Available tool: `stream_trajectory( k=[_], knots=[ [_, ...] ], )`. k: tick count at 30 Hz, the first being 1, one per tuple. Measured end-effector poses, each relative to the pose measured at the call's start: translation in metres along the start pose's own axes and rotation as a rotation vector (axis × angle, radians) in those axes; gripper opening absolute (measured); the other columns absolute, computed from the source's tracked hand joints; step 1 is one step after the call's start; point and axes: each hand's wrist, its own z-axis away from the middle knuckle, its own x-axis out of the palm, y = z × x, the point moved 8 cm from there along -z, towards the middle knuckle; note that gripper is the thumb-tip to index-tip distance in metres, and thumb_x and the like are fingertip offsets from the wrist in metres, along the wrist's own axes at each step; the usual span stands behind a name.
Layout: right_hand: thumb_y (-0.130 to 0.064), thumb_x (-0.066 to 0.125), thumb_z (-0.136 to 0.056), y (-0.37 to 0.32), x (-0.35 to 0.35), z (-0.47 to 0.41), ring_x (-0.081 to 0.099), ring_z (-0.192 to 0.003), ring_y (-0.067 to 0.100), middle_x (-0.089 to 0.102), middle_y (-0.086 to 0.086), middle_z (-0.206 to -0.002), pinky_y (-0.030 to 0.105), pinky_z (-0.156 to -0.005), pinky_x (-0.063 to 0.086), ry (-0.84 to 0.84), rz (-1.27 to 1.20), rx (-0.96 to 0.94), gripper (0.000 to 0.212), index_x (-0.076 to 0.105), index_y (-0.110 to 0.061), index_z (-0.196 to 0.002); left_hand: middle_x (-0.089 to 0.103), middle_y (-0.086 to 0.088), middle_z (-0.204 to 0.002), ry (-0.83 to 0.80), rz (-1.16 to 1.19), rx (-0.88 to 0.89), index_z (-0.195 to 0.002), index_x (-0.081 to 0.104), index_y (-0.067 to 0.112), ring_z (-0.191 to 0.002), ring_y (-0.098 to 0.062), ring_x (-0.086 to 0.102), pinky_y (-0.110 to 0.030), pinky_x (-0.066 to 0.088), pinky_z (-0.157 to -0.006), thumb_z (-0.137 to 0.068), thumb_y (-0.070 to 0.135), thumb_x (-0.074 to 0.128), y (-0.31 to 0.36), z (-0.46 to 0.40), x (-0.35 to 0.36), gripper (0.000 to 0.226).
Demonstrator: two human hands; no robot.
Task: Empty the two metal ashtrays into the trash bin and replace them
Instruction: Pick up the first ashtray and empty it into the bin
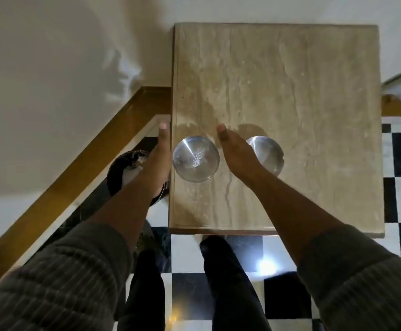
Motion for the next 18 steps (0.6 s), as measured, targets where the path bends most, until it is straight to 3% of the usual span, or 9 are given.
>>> stream_trajectory(
  k=[1, 3, 6, 8, 10, 15, 18],
  knots=[
    [-0.069, 0.028, -0.091, 0.002, 0.005, -0.004, 0.055, -0.088, -0.003, 0.064, -0.018, -0.097, 0.018, -0.080, 0.036, 0.018, -0.008, 0.005, 0.058, 0.061, -0.028, -0.115, 0.032, -0.010, -0.164, 0.021, 0.038, -0.014, -0.156, 0.031, 0.022, -0.147, -0.028, 0.034, -0.043, 0.031, -0.112, -0.088, 0.080, 0.014, -0.004, -0.001, 0.001, 0.091],
    [-0.055, 0.031, -0.098, 0.009, 0.012, -0.013, 0.057, -0.080, 0.003, 0.057, -0.018, -0.078, 0.020, -0.070, 0.034, 0.062, 0.039, 0.055, 0.043, 0.061, -0.024, -0.096, 0.038, -0.011, -0.161, 0.085, 0.050, -0.060, -0.155, 0.034, 0.022, -0.142, -0.029, 0.041, -0.052, 0.036, -0.114, -0.088, 0.081, 0.017, -0.018, -0.010, -0.001, 0.091],
    [-0.027, 0.040, -0.097, 0.017, 0.022, -0.024, 0.060, -0.102, 0.028, 0.067, 0.006, -0.102, 0.031, -0.080, 0.039, 0.073, 0.180, 0.124, 0.029, 0.062, -0.011, -0.106, 0.046, -0.009, -0.155, 0.088, 0.074, -0.093, -0.151, 0.041, 0.023, -0.130, -0.026, 0.051, -0.054, 0.047, -0.105, -0.087, 0.082, 0.019, -0.029, -0.016, 0.004, 0.089],
    [-0.017, 0.045, -0.093, 0.013, 0.027, -0.029, 0.061, -0.106, 0.031, 0.067, 0.014, -0.113, 0.030, -0.081, 0.041, 0.062, 0.337, 0.119, 0.025, 0.062, -0.007, -0.109, 0.052, -0.009, -0.150, 0.064, 0.106, -0.078, -0.149, 0.045, 0.023, -0.121, -0.023, 0.055, -0.043, 0.053, -0.090, -0.087, 0.082, 0.019, -0.028, -0.020, 0.006, 0.089],
    [-0.015, 0.052, -0.091, 0.008, 0.033, -0.030, 0.065, -0.103, 0.030, 0.069, 0.014, -0.111, 0.029, -0.076, 0.044, 0.058, 0.489, 0.079, 0.022, 0.062, -0.006, -0.110, 0.054, -0.010, -0.148, 0.069, 0.138, -0.085, -0.149, 0.045, 0.023, -0.117, -0.022, 0.057, -0.036, 0.050, -0.076, -0.086, 0.083, 0.018, -0.031, -0.024, 0.005, 0.091],
    [-0.006, 0.054, -0.090, -0.009, 0.052, -0.020, 0.066, -0.098, 0.029, 0.066, 0.015, -0.110, 0.028, -0.070, 0.045, 0.029, 0.602, -0.005, 0.020, 0.060, -0.005, -0.110, 0.054, -0.014, -0.147, 0.146, 0.231, -0.160, -0.148, 0.046, 0.021, -0.123, -0.030, 0.056, -0.038, 0.049, -0.075, -0.086, 0.084, 0.021, -0.046, -0.019, -0.017, 0.092],
    [-0.007, 0.054, -0.093, -0.026, 0.068, -0.012, 0.065, -0.099, 0.027, 0.064, 0.015, -0.114, 0.026, -0.072, 0.042, 0.002, 0.647, -0.078, 0.022, 0.060, -0.003, -0.113, 0.058, -0.014, -0.141, 0.174, 0.322, -0.284, -0.141, 0.051, 0.019, -0.121, -0.033, 0.057, -0.044, 0.054, -0.078, -0.095, 0.068, 0.040, -0.064, -0.018, -0.040, 0.068]
  ],
)
